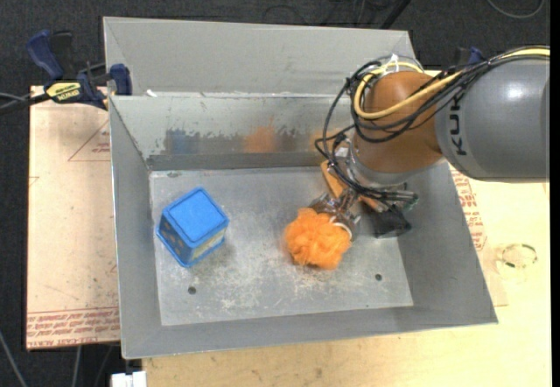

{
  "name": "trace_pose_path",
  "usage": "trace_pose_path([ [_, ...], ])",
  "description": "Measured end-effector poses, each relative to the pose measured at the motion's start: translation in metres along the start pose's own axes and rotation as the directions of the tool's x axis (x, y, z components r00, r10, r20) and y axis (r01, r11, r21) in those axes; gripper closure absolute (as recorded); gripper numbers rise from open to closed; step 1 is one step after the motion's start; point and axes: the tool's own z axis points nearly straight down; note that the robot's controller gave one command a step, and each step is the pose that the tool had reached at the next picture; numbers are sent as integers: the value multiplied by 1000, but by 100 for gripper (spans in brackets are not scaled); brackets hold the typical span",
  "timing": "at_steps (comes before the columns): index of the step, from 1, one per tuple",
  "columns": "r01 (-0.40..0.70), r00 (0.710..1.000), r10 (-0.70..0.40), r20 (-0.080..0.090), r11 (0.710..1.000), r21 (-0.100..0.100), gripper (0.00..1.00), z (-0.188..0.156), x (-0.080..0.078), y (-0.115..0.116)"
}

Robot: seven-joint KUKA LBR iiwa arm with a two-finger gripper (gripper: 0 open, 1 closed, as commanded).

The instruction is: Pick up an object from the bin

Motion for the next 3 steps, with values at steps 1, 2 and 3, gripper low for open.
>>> trace_pose_path([
  [1, 0, 1000, 0, 0, 1000, -1, 100, 0, 0, 0],
  [2, 94, 996, -94, -1, 996, -4, 100, -7, 7, 4],
  [3, 295, 955, -295, -2, 955, -6, 100, -45, 25, 24],
])
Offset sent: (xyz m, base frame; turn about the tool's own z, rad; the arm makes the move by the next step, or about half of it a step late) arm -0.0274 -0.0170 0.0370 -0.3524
